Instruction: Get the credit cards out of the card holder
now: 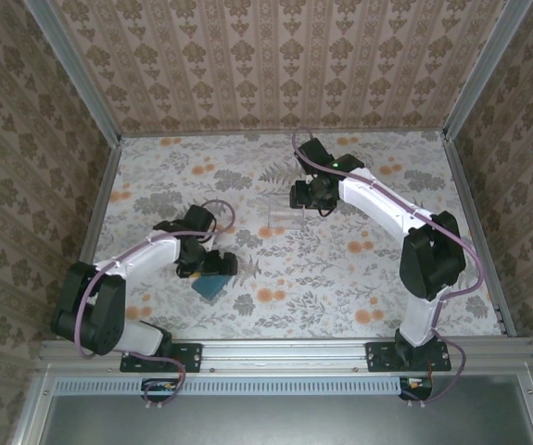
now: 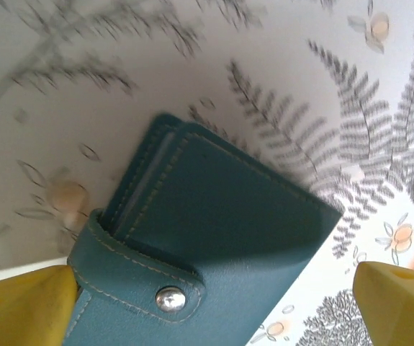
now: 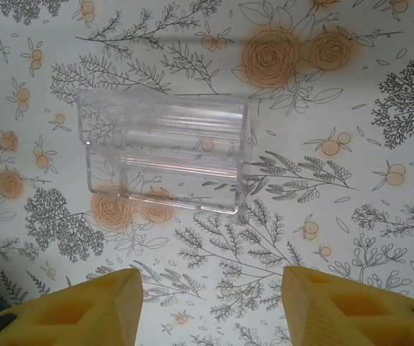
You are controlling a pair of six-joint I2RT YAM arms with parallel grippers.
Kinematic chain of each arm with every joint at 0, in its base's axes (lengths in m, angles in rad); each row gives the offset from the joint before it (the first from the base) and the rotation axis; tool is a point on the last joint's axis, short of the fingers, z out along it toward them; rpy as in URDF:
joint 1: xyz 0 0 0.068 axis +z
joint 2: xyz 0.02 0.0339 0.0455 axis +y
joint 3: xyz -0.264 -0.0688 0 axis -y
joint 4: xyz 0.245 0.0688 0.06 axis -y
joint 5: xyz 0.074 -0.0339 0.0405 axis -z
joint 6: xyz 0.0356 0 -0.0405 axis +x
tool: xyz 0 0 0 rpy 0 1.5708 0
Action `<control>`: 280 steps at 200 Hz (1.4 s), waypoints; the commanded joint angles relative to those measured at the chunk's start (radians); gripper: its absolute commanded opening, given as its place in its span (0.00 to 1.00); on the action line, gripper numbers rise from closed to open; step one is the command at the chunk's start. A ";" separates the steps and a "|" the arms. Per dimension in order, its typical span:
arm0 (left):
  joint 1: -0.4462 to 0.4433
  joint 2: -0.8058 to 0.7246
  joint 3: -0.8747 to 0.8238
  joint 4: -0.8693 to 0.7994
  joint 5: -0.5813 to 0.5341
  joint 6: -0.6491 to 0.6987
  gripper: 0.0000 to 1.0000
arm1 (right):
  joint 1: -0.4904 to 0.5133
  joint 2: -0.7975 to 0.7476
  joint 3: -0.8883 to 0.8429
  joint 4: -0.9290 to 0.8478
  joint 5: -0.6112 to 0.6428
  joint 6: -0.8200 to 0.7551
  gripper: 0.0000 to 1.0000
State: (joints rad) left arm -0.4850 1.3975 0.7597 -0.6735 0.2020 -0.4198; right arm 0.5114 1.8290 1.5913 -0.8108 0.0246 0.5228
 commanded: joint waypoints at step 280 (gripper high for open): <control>-0.590 0.493 0.583 -0.164 -0.182 -0.440 0.76 | -0.097 -0.332 -0.336 0.002 0.003 -0.061 0.57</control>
State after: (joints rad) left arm -1.0504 1.8698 1.3018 -0.7834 0.0040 -0.8062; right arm 0.4236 1.5341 1.2697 -0.8112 0.0292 0.4892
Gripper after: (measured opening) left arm 0.746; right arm 0.571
